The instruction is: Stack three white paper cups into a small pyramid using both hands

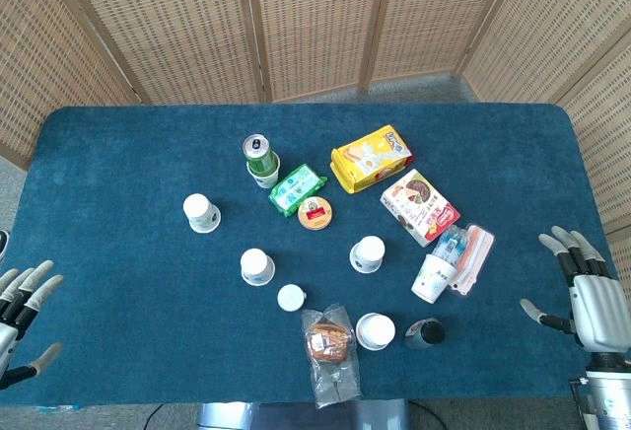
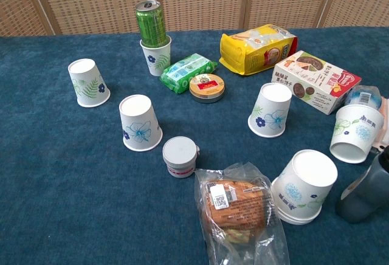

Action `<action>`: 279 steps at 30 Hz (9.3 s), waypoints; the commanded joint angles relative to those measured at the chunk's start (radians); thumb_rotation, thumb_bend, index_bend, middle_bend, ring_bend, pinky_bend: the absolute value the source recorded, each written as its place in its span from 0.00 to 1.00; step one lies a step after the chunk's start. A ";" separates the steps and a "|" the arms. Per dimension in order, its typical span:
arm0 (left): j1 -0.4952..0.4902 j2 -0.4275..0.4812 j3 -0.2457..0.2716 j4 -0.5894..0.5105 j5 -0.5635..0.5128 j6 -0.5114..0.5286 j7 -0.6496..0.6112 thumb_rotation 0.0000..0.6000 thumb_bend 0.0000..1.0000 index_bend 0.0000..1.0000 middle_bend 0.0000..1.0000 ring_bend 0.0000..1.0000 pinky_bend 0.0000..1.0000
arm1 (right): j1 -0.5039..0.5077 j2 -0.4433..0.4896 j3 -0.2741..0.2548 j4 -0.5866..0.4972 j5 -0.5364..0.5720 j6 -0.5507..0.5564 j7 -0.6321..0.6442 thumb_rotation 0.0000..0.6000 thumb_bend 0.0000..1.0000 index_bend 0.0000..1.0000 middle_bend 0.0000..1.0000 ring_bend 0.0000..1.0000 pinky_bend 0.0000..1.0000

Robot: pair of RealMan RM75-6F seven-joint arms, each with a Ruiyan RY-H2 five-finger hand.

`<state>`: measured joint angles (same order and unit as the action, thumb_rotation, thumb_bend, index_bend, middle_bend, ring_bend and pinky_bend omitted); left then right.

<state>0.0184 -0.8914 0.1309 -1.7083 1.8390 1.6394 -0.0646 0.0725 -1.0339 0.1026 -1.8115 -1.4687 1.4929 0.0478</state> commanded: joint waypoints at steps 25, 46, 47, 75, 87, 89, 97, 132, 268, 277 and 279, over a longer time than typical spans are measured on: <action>-0.001 0.015 -0.008 -0.017 -0.031 -0.009 -0.011 1.00 0.32 0.00 0.00 0.00 0.00 | 0.128 -0.055 0.035 -0.062 0.040 -0.152 -0.218 1.00 0.19 0.16 0.07 0.00 0.15; -0.043 -0.020 -0.038 -0.017 -0.112 -0.102 0.017 1.00 0.32 0.00 0.00 0.00 0.00 | 0.481 -0.269 0.096 0.005 0.281 -0.567 -0.407 1.00 0.19 0.13 0.10 0.00 0.18; -0.043 -0.021 -0.038 -0.017 -0.113 -0.101 0.017 1.00 0.32 0.00 0.00 0.00 0.00 | 0.495 -0.281 0.098 0.018 0.302 -0.579 -0.411 1.00 0.19 0.13 0.11 0.01 0.19; -0.050 -0.019 -0.037 -0.021 -0.129 -0.119 0.018 1.00 0.31 0.00 0.00 0.00 0.00 | 0.615 -0.456 0.080 0.178 0.474 -0.533 -0.466 1.00 0.29 0.31 0.43 0.37 0.30; -0.051 -0.022 -0.033 -0.024 -0.127 -0.126 0.027 1.00 0.31 0.00 0.00 0.00 0.00 | 0.632 -0.432 0.082 0.085 0.458 -0.507 -0.484 1.00 0.33 0.36 0.47 0.41 0.30; -0.051 -0.022 -0.033 -0.025 -0.126 -0.127 0.029 1.00 0.31 0.00 0.00 0.00 0.00 | 0.645 -0.434 0.089 0.064 0.468 -0.502 -0.506 1.00 0.33 0.36 0.47 0.41 0.30; -0.049 -0.015 -0.030 -0.031 -0.131 -0.127 0.019 1.00 0.31 0.00 0.00 0.00 0.00 | 0.721 -0.494 0.124 0.021 0.568 -0.476 -0.628 1.00 0.33 0.36 0.47 0.41 0.33; -0.047 0.009 -0.025 -0.013 -0.108 -0.097 -0.069 1.00 0.31 0.00 0.00 0.00 0.00 | 0.907 -0.726 0.146 0.119 0.751 -0.404 -0.814 1.00 0.32 0.37 0.47 0.41 0.33; -0.448 -0.091 -0.263 0.011 -0.397 -0.574 0.118 1.00 0.31 0.00 0.00 0.00 0.00 | 0.101 -0.107 -0.041 0.220 -0.023 -0.005 0.132 1.00 0.15 0.06 0.05 0.00 0.13; -0.596 -0.246 -0.293 0.099 -0.666 -0.770 0.368 1.00 0.31 0.00 0.00 0.00 0.00 | 0.094 -0.098 -0.034 0.207 -0.035 -0.007 0.143 1.00 0.15 0.06 0.05 0.00 0.13; -0.619 -0.271 -0.296 0.109 -0.718 -0.782 0.417 1.00 0.31 0.00 0.00 0.00 0.00 | 0.093 -0.096 -0.031 0.208 -0.034 -0.007 0.149 1.00 0.15 0.06 0.05 0.00 0.13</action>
<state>-0.5566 -1.1156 -0.1530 -1.6255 1.1884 0.8949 0.2865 0.1663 -1.1310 0.0706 -1.6041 -1.5028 1.4860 0.1958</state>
